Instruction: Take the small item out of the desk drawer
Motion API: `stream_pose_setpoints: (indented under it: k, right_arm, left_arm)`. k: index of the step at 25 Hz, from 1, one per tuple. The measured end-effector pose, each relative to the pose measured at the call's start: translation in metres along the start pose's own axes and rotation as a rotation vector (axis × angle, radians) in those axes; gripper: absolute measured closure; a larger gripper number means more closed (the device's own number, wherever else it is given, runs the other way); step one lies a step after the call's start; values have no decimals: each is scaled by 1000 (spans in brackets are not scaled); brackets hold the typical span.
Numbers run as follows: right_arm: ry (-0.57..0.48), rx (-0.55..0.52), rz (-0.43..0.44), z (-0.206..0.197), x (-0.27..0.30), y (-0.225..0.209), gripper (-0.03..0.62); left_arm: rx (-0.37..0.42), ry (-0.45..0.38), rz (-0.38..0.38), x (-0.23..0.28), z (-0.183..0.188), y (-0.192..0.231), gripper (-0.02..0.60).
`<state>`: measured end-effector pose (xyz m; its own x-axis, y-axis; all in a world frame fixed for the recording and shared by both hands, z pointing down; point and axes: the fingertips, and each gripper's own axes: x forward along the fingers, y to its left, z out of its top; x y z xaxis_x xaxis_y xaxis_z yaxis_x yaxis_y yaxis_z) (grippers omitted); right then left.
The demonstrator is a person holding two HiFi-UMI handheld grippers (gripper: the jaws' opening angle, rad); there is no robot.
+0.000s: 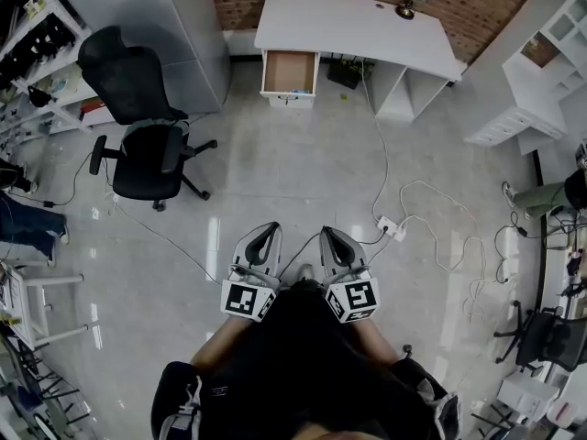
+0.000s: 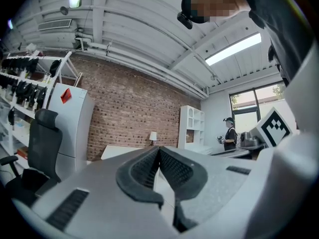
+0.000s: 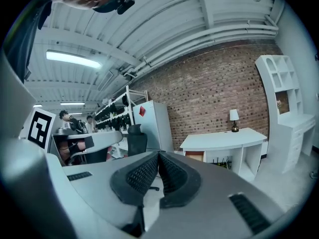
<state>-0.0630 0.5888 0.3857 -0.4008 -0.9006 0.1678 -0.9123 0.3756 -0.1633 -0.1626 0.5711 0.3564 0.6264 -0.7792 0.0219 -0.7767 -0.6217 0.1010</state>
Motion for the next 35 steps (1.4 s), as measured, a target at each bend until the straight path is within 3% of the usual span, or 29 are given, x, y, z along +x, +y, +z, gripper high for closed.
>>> stream_pose_setpoints:
  k: [7,16,25,31,35]
  right_arm:
    - [-4,-20,40,5,-3,-57,568]
    - [10,18,-2,7,53,-116,568]
    - [15,-3,-68,46,197,-204,568]
    - [5,-10,-84,86,291,-252,568]
    - [18,-13,-89,95,331,-276,568]
  left_arm:
    - [4,17,20,43,-10,-31,572]
    - [-12,55,-15,130,-24,-7,572]
    - [-38,59,-78,282,-23,85,572]
    - [-32,65,-82,369,-11,156,572]
    - [-43,77,-67,406,-15,181,572]
